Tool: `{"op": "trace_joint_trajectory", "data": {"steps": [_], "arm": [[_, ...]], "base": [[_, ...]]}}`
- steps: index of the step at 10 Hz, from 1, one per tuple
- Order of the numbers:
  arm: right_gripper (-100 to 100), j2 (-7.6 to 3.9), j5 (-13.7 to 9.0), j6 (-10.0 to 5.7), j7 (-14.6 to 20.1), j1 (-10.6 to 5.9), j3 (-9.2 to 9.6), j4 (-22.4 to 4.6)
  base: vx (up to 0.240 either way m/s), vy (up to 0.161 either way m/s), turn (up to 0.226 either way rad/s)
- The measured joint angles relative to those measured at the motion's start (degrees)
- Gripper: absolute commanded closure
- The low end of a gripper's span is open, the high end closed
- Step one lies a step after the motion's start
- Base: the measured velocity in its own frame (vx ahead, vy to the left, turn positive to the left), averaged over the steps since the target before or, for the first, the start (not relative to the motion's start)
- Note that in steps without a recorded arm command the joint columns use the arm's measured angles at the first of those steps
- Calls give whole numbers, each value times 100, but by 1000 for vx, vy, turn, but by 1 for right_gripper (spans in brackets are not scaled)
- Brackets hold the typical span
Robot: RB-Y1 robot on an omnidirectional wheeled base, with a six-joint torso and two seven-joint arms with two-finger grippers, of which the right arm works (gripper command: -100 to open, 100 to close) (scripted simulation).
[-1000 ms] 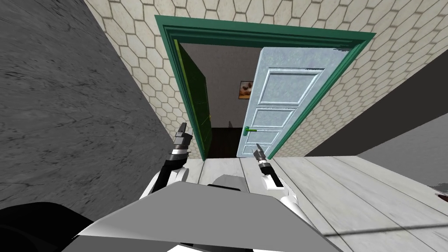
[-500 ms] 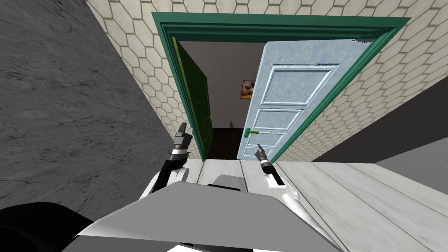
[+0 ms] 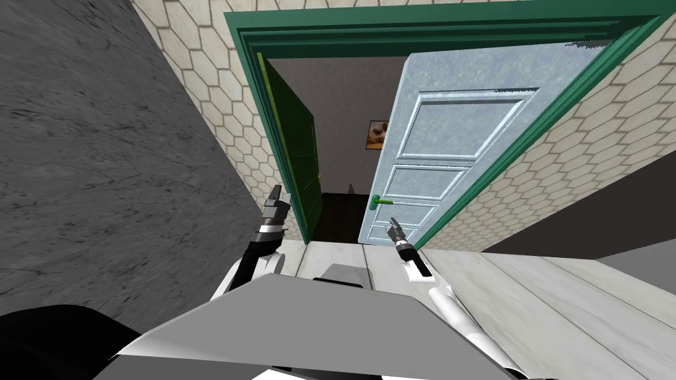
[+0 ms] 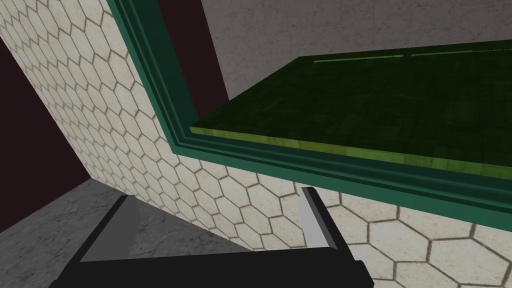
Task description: Push the door open
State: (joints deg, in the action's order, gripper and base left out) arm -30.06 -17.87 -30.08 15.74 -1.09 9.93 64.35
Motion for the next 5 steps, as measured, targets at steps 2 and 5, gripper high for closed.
{"op": "trace_joint_trajectory", "data": {"steps": [2, 5], "arm": [[-100, -125, -55, -32, 74, -93, 35, -210], [-100, -264, -133, -66, 147, -268, 91, -568]], "base": [[85, -78, 76], [86, -75, 60]]}}
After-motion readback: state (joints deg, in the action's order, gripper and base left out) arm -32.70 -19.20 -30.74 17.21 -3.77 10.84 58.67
